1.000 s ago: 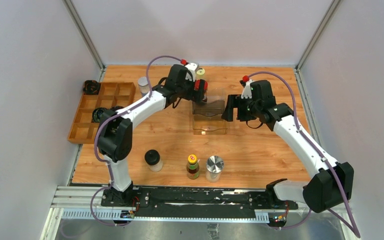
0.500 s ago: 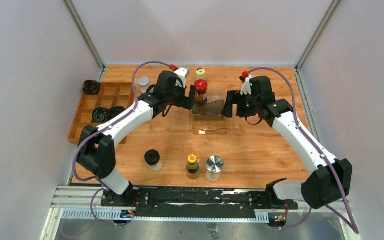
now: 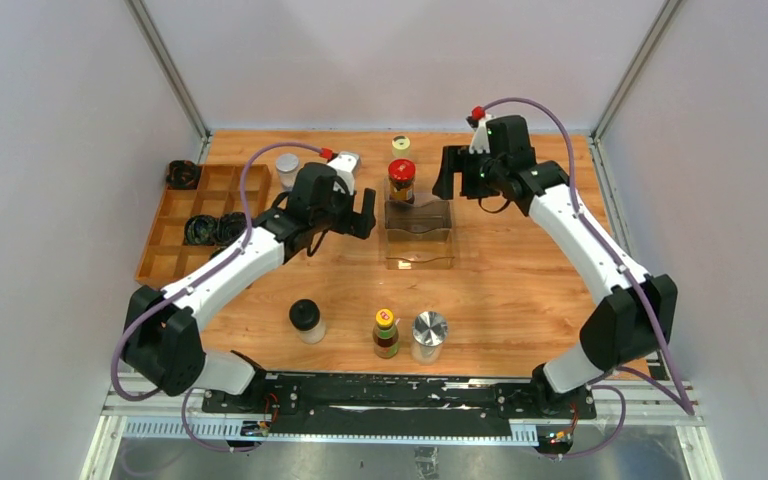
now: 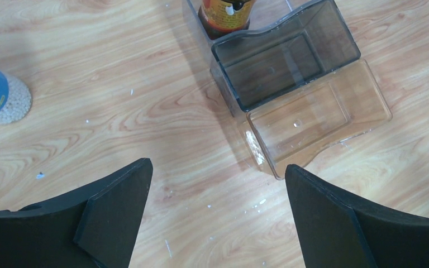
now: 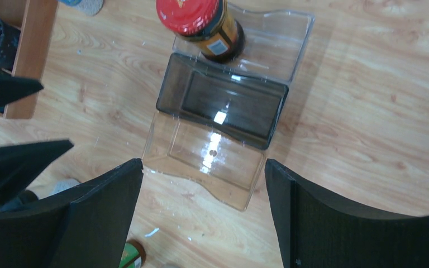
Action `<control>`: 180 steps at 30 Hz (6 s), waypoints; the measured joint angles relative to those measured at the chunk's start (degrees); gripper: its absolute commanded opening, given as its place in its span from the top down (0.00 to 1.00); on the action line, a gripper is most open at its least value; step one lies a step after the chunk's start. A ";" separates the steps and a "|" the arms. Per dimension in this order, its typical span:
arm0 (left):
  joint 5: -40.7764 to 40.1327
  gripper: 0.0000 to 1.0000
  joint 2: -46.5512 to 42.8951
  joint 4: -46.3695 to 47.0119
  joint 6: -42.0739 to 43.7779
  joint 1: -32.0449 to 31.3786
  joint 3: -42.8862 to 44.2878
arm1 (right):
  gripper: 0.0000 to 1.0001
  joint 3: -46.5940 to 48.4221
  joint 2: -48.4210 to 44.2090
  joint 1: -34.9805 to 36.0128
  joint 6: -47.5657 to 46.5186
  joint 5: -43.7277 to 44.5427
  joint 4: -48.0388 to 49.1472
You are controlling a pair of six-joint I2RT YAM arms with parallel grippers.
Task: Organize the condiment bottles
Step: Place the bottle in the storage box, then pick up the bottle from the corner of the board, then place the bottle in the storage box.
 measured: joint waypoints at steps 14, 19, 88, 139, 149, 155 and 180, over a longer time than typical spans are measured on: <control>-0.07 0.05 -10.03 -1.49 -2.19 0.00 -8.70 | 0.14 20.17 17.53 0.00 -1.81 0.98 0.00; 0.00 0.05 -12.46 -1.70 -3.69 0.00 -12.11 | 0.14 26.23 24.20 0.00 -3.02 1.22 0.07; 5.64 0.06 -27.80 -8.63 -12.02 -7.58 -14.53 | 0.36 55.67 62.25 0.61 -9.99 1.14 20.20; 4.22 0.06 -26.60 -9.05 -10.97 -7.96 -16.28 | 0.53 31.28 38.80 -7.63 -14.51 12.83 17.99; 3.17 0.06 -29.86 -10.32 -12.04 -7.98 -17.53 | 0.53 22.62 24.20 -7.67 -16.44 15.17 16.92; 2.49 0.06 -33.20 -12.02 -12.52 -8.31 -18.51 | 0.53 16.70 16.37 -7.67 -16.48 16.55 15.37; 1.14 0.07 -38.73 -15.15 -15.15 -9.42 -20.35 | 0.55 -7.21 -6.12 -4.02 -11.50 16.41 11.47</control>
